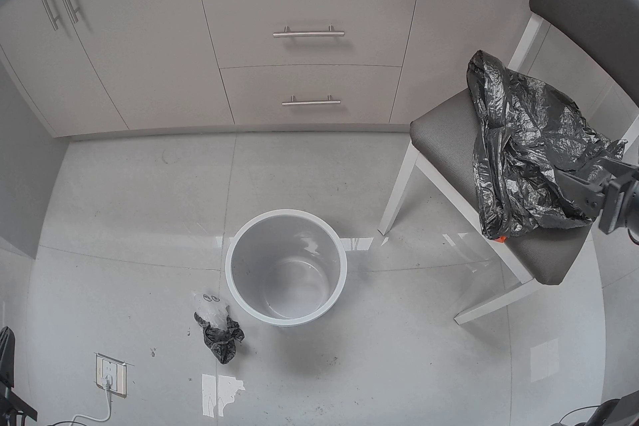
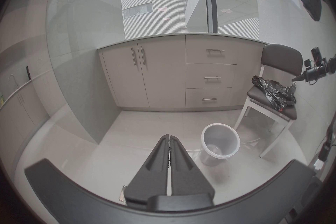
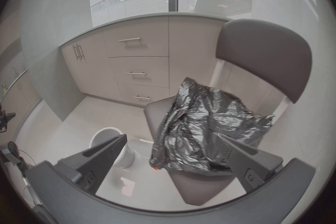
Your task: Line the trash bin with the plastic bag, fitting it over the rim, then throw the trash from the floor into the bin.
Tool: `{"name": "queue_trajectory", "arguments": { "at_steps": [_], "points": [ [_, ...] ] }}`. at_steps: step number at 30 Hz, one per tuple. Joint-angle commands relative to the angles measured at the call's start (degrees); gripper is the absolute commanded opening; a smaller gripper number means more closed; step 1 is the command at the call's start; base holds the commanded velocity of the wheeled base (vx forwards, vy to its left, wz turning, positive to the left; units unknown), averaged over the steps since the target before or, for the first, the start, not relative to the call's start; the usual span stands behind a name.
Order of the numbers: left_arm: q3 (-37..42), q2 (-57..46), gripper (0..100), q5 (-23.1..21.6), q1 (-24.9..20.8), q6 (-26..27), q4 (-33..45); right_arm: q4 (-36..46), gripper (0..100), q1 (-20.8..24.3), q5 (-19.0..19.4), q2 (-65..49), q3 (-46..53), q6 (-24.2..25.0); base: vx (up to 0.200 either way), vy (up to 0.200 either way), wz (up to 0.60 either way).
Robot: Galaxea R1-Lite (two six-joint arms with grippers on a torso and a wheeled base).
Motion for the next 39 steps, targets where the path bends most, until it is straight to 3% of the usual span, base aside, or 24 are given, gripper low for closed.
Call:
{"name": "queue_trajectory", "arguments": {
  "at_steps": [1,5,6,8,15,34,39],
  "points": [
    [-3.4,8.9,0,-2.6,-2.2,-4.1,-0.1,-4.7,100,9.2,-4.8,13.4,-3.4,2.4,0.0,0.0,0.0],
    [-5.3,11.5,0,-3.9,-2.7,-6.4,-0.1,-8.4,100,11.2,-6.2,16.7,-2.7,2.4,0.0,0.0,0.0],
    [-5.7,13.5,0,-5.1,-2.7,-7.2,-0.3,-11.3,100,12.7,-12.1,20.6,-1.6,2.4,0.0,0.0,0.0],
    [-5.5,14.6,0,-5.3,-2.7,-7.1,-0.3,-14.0,100,13.3,-16.0,22.8,-0.4,2.3,0.0,0.0,0.0],
    [-5.4,15.6,0,-5.3,-2.7,-7.1,-0.3,-18.7,100,14.4,-21.7,24.7,1.6,0.3,0.0,0.0,0.0],
    [-4.0,15.4,0,-5.2,-2.7,-7.0,-0.3,-23.2,100,11.3,-22.5,28.1,8.1,-0.2,0.0,0.0,0.0],
    [-3.9,15.3,0,-5.3,-2.7,-7.0,-0.3,-29.5,100,8.8,-22.5,32.2,8.0,-0.5,0.0,0.0,0.0]
  ]
}}
